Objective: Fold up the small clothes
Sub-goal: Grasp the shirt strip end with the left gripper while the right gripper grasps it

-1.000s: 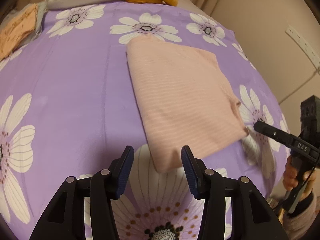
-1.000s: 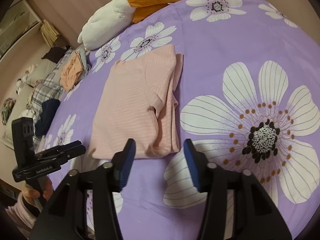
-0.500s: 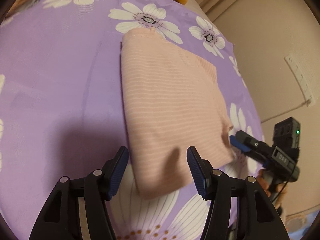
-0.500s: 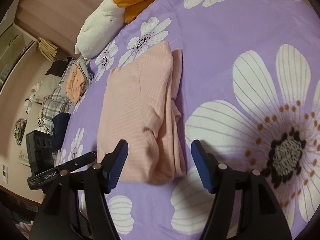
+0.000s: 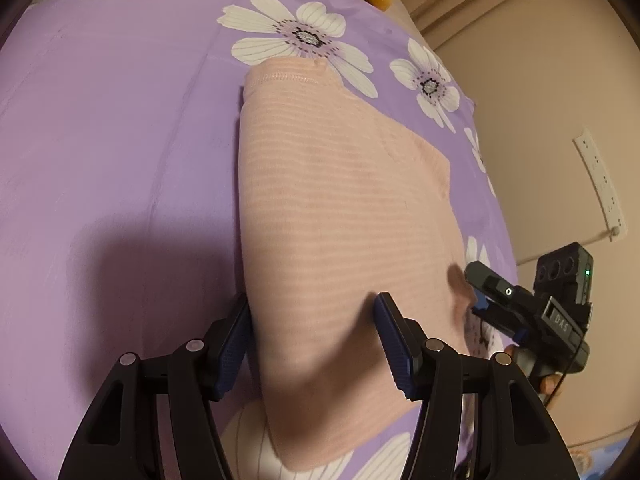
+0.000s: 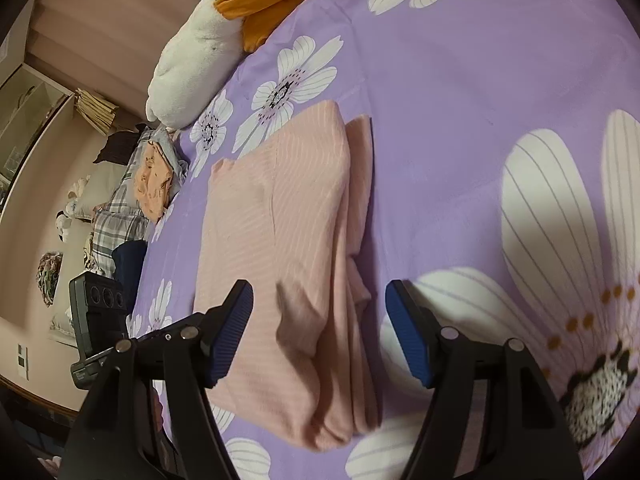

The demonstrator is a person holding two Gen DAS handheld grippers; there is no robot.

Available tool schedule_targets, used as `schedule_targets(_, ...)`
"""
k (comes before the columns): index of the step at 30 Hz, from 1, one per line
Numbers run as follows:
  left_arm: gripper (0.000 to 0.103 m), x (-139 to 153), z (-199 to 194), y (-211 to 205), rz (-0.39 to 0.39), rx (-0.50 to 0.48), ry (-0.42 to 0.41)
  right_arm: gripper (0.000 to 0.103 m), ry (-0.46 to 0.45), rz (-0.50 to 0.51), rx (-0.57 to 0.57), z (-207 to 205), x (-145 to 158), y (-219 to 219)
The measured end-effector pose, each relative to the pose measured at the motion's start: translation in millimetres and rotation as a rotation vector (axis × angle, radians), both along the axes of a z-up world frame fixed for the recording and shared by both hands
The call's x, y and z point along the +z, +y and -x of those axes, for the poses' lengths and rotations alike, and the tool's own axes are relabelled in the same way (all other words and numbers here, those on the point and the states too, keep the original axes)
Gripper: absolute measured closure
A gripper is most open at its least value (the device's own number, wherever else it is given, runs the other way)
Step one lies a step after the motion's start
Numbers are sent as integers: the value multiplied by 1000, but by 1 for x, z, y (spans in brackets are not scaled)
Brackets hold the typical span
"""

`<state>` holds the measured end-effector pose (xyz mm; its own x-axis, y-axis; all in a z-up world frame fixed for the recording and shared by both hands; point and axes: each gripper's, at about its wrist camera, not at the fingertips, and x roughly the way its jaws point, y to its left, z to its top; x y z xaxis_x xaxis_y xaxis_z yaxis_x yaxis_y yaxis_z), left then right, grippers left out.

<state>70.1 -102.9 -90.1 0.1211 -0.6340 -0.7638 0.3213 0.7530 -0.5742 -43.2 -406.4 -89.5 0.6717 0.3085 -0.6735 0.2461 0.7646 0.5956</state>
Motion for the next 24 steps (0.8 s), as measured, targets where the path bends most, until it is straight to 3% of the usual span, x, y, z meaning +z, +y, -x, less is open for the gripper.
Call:
schedule_targets(18,40,-7,-27,-18,44,-15,7,33,-10,-26,77,-44,-10,-3)
schedule_targets(24,40,-7,-33,-26,48,-20,-2,39,-24,-5,89,-50,-11,-2)
